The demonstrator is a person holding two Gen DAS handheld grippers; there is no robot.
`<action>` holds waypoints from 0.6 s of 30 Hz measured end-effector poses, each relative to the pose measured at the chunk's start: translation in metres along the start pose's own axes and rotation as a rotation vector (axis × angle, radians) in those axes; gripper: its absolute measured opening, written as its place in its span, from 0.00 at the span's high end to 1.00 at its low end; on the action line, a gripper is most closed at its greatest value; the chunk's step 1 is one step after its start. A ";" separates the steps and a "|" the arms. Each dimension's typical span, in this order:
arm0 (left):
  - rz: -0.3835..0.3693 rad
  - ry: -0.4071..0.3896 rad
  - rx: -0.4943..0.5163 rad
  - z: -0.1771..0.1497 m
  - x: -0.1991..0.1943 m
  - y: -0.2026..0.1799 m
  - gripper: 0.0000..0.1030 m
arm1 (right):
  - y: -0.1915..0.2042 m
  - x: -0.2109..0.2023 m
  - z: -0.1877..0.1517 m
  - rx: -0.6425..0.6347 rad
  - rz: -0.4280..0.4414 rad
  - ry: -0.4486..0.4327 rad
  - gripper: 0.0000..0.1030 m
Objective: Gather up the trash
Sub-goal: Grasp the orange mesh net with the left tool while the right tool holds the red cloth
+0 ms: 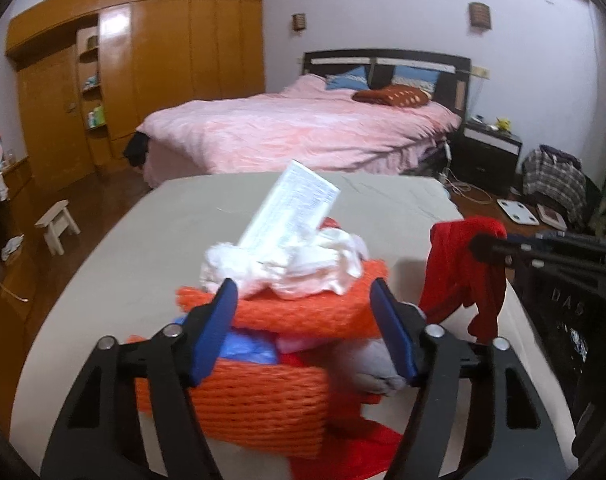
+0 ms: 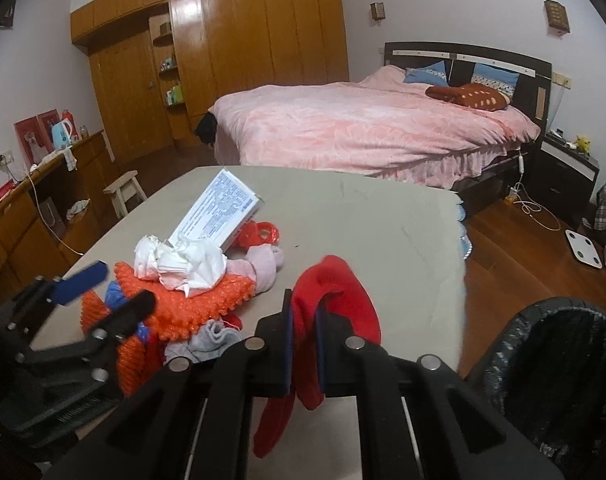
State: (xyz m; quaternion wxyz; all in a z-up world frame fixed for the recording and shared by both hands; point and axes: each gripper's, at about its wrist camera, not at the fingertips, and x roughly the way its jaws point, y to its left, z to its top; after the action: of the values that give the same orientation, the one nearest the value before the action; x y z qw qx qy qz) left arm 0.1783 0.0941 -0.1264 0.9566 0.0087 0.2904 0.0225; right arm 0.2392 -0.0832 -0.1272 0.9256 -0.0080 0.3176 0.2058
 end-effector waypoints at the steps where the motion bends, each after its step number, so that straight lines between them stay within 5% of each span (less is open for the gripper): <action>1: -0.002 0.011 0.011 -0.001 0.004 -0.004 0.43 | -0.001 0.000 0.000 0.000 -0.004 0.001 0.91; 7: -0.012 0.019 0.036 -0.011 0.001 -0.014 0.45 | -0.005 -0.002 -0.003 0.008 0.005 0.012 0.91; 15: 0.001 0.047 0.009 -0.018 0.006 -0.009 0.23 | 0.002 0.005 -0.010 -0.011 0.014 0.032 0.91; 18: 0.008 0.049 -0.004 -0.016 0.010 -0.006 0.23 | 0.003 0.005 -0.011 -0.009 0.015 0.032 0.91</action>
State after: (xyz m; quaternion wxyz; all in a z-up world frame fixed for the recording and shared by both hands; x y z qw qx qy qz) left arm 0.1780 0.0883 -0.1459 0.9491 0.0074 0.3138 0.0270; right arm 0.2352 -0.0803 -0.1391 0.9188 -0.0131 0.3314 0.2138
